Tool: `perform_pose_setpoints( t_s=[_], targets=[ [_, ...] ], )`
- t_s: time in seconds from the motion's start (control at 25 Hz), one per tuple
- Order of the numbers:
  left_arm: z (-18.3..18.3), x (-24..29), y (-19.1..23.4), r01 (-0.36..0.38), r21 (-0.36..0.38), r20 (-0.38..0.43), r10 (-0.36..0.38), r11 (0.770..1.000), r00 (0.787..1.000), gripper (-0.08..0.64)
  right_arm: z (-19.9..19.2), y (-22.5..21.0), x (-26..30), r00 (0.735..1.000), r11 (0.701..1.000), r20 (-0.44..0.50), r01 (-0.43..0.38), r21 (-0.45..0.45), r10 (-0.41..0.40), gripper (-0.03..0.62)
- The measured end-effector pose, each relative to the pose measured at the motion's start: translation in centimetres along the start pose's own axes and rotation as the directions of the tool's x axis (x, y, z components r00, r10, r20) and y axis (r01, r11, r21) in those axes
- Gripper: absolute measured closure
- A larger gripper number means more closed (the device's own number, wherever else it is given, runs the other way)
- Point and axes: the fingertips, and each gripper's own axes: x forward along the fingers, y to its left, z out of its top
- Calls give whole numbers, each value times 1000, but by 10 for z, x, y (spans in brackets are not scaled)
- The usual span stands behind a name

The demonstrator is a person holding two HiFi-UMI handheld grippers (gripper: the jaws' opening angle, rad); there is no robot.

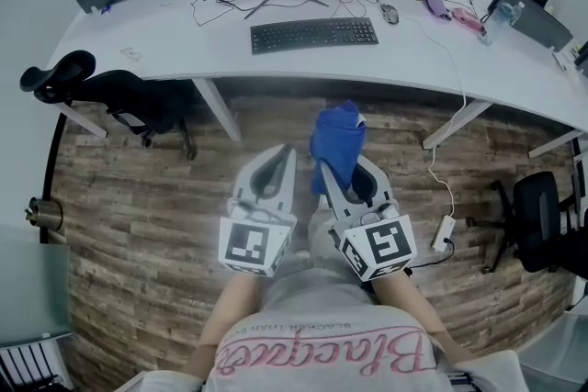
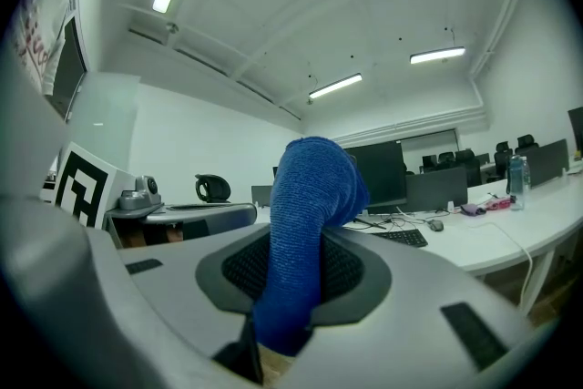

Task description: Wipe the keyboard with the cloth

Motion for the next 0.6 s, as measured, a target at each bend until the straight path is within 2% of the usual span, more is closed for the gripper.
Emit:
perform_pose_setpoints(
  t_s=[0.36,0.6],
  targets=[
    [-6,72,21,-25,18,-22,26,1000,999,554,3,-50,59,998,998,-12,-53,20,54,491],
    [-8,129,49,-86,-5,-38,86,996,996,554,15,-92,105,996,996,-16,-83,20,83,491]
  ],
)
